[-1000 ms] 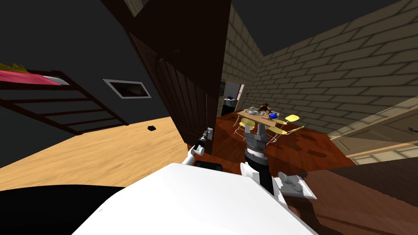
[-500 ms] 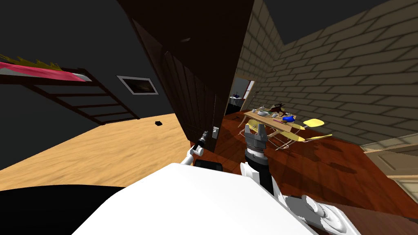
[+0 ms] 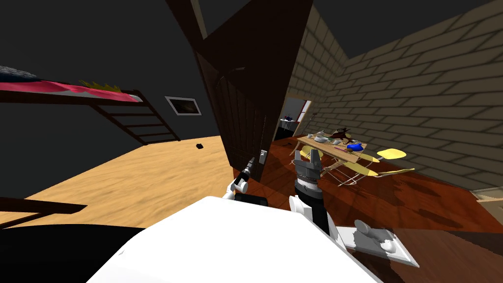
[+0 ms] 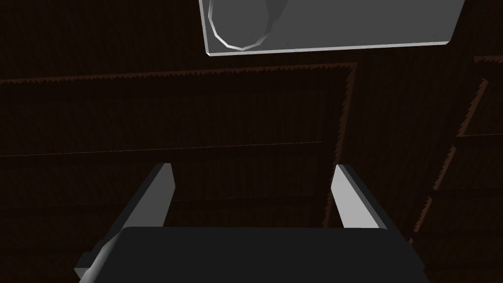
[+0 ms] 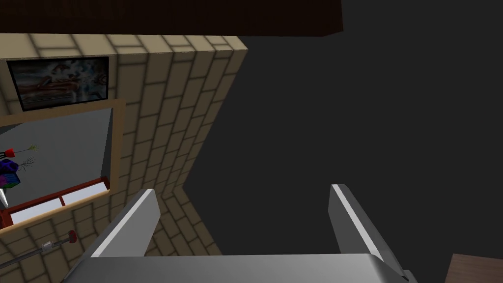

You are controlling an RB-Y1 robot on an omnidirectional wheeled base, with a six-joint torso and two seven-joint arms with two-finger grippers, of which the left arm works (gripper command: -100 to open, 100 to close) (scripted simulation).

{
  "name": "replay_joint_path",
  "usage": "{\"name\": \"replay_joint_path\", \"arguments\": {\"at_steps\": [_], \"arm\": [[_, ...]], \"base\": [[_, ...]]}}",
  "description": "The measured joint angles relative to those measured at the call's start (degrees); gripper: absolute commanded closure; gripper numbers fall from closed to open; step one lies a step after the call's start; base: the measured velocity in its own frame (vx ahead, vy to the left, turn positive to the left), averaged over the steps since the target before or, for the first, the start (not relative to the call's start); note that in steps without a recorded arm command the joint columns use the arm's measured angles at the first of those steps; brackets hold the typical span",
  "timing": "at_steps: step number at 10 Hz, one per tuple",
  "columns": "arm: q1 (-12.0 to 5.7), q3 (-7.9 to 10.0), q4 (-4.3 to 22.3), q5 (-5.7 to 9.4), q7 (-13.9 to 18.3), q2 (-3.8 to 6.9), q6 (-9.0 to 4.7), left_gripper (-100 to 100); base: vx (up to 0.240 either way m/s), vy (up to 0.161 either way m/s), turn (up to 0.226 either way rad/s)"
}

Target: Push the door open

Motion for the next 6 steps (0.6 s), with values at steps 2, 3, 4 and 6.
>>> {"name": "replay_joint_path", "arguments": {"at_steps": [2,3,4,6], "arm": [[0.80,-1.83,-0.40,0.63,-1.19,-1.98,-0.16,-100],[1.23,-2.27,-1.24,0.89,-1.24,-1.94,0.10,-100],[1.28,-2.33,-1.34,0.92,-1.24,-1.94,0.16,-100],[1.13,-2.29,-1.41,0.85,-1.32,-0.09,0.41,-100]], "base": [[-0.094,-0.041,0.029],[-0.037,-0.018,0.006],[0.146,0.011,0.020],[0.245,-0.069,0.018]]}}
